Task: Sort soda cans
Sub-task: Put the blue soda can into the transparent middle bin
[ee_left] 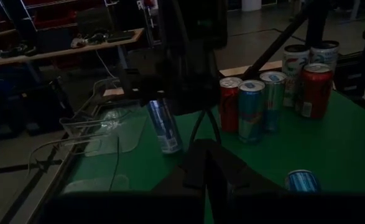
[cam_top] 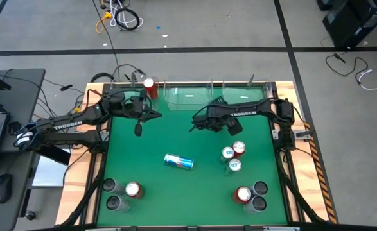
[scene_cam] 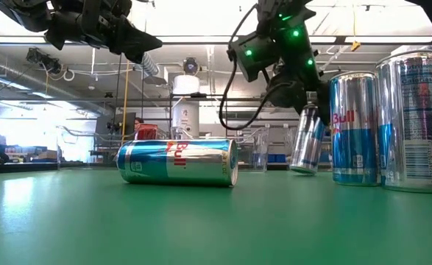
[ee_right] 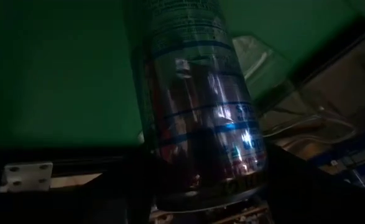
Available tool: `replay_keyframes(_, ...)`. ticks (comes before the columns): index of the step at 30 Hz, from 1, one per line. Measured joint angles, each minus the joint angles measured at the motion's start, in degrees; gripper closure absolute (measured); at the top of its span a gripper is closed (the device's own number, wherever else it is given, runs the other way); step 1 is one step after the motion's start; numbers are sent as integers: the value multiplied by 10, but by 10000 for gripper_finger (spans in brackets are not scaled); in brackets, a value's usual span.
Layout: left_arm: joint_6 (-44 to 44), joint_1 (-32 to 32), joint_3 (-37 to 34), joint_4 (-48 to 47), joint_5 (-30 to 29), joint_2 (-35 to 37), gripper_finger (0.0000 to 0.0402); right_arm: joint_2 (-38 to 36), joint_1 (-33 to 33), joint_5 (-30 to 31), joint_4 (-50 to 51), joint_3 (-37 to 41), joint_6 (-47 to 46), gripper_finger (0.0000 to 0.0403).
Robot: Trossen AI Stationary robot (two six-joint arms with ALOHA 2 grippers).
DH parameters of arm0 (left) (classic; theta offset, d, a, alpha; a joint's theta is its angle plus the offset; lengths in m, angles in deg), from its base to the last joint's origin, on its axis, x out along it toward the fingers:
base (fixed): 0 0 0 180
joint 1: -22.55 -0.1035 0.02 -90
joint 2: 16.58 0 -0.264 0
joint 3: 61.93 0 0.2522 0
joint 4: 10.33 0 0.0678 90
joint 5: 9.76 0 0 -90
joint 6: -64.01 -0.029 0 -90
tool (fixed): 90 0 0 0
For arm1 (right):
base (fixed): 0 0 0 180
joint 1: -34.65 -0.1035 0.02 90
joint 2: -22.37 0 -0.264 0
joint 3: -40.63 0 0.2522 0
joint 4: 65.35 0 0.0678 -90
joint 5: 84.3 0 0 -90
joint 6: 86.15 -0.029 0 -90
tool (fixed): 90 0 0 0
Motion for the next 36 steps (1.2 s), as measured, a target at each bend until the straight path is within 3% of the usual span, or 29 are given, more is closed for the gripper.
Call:
replay_keyframes(27, 1, 0, 0, -21, 0, 0, 394, 1, -37, -7, -54, 0, 16, 102)
replay_keyframes(36, 2, 0, 0, -20, 0, 0, 394, 1, -46, -3, -29, -62, 3, 101)
